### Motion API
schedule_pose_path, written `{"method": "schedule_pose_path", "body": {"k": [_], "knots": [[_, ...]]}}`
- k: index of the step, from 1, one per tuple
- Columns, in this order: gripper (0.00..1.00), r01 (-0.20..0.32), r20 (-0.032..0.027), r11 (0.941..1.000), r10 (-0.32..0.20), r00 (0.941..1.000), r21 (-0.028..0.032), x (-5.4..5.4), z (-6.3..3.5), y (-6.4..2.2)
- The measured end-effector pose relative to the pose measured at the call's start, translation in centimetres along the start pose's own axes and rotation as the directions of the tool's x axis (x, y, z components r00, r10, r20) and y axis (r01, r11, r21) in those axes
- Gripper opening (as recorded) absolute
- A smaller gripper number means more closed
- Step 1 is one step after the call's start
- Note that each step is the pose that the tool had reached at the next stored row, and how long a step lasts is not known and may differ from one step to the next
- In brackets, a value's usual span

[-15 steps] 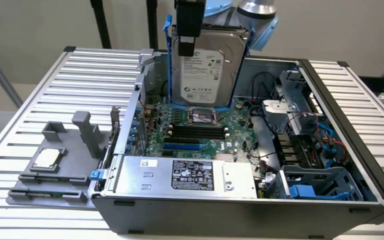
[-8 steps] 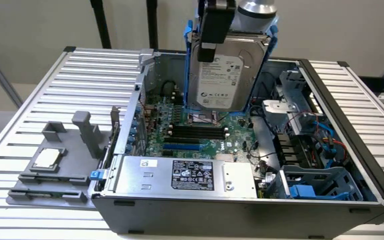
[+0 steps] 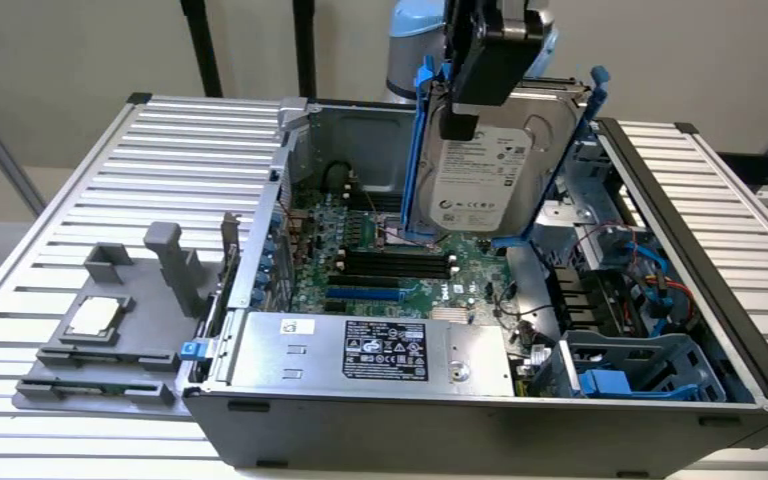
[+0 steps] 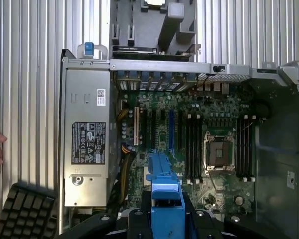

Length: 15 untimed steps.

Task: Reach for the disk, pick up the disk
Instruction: 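Pick up the disk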

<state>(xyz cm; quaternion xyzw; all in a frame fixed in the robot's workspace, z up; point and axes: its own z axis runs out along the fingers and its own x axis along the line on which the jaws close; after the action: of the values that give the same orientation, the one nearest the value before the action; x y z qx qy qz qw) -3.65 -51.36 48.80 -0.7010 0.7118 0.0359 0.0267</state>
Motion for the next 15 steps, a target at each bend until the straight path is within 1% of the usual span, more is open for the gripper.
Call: {"method": "schedule_pose_path", "body": {"k": [8,15], "knots": [[0.33,0.000,0.0001,1.0000,0.000,1.0000,0.0000,1.6,-0.06,-2.88],[0.33,0.000,0.0000,1.0000,0.000,1.0000,0.0000,3.2,-0.12,-5.15]]}}
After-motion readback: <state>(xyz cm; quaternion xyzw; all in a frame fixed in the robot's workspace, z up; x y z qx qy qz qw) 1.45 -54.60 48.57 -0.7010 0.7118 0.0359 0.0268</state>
